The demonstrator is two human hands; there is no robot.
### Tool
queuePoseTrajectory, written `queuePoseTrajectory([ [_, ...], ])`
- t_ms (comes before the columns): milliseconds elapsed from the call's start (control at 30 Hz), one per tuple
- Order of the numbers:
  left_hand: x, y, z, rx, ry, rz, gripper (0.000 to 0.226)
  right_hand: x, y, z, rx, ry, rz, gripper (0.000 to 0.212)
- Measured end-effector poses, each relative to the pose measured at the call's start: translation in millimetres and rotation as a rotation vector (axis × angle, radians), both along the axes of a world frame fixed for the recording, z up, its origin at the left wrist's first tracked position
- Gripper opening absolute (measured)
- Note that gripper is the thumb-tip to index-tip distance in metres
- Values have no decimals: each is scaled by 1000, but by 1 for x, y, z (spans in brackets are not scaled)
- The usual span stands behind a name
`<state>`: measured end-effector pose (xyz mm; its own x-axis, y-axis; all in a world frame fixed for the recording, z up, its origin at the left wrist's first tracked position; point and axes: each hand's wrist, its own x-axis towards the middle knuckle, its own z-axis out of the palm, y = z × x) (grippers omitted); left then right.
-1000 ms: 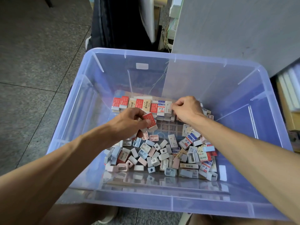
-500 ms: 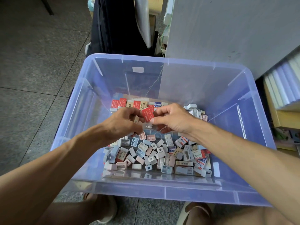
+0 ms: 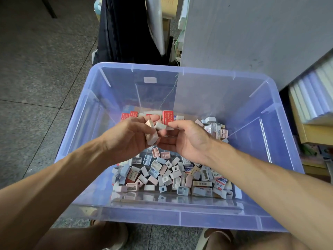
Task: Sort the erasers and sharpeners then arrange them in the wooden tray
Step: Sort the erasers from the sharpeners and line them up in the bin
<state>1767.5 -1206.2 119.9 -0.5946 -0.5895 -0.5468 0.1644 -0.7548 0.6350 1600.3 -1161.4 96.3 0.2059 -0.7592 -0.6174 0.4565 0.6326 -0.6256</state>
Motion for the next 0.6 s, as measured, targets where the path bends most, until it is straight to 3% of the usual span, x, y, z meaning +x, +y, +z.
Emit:
queuePoseTrajectory([
  [133, 4, 3, -4, -203, -354, -46, 20, 2, -2, 6, -6, 167, 17, 16],
  [267, 5, 12, -10, -451, -578, -220, 18, 5, -3, 10, 0, 292, 59, 15],
  [433, 2, 14, -6, -455, -573, -183, 42, 10, -6, 11, -27, 342, 23, 7],
  [600, 5, 10, -1, -360, -499, -158, 47, 13, -7, 10, -71, 486, 38, 8],
])
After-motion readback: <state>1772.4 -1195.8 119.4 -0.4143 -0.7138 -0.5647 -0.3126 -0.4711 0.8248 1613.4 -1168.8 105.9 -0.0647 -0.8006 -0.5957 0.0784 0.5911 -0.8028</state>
